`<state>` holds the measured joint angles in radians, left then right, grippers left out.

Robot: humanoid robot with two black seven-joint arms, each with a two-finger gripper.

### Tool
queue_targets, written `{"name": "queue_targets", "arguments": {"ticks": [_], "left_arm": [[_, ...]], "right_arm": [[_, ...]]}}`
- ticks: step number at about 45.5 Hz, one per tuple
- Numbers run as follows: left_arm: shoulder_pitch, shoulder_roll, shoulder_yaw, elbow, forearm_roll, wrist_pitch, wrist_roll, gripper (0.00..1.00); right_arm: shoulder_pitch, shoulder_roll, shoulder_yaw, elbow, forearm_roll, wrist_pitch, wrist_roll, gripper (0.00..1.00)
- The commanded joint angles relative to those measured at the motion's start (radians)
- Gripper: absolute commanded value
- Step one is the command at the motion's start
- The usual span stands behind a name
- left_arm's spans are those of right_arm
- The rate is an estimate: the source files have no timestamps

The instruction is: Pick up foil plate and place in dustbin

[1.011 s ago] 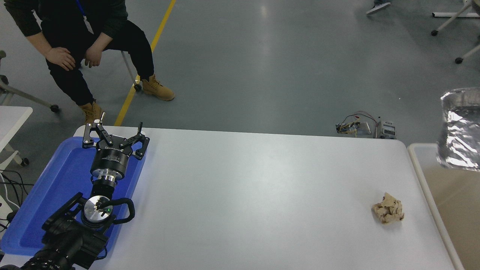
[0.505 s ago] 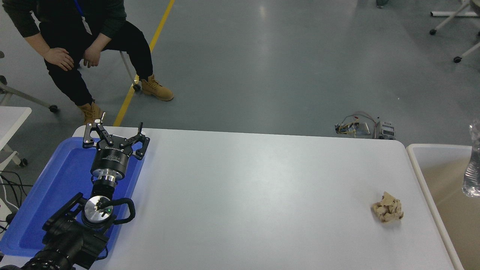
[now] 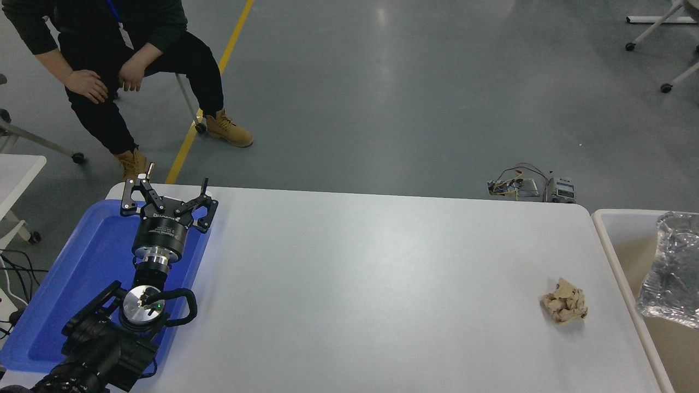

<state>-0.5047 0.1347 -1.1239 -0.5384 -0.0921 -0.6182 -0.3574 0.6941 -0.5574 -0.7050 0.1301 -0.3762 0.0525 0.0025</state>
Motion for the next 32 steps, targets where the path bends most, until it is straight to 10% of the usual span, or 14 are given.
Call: {"name": "queue_targets", "arguments": {"ticks": [1, 18, 32], "left_arm": [[0.000, 0.000, -0.001, 0.000, 0.000, 0.000, 0.000, 1.00], [0.000, -0.001, -0.001, 0.000, 0.000, 0.000, 0.000, 1.00], [0.000, 0.000, -0.001, 0.000, 0.000, 0.000, 0.000, 1.00]], "right_arm": [[-0.044, 0.024, 0.042, -0.020, 0.003, -0.048, -0.009, 0.00], [-0.048, 0.024, 0.050, -0.020, 0.005, -0.053, -0.007, 0.00], [-0.050, 0.021, 0.099, -0.020, 0.020, -0.066, -0.007, 0.79]]}}
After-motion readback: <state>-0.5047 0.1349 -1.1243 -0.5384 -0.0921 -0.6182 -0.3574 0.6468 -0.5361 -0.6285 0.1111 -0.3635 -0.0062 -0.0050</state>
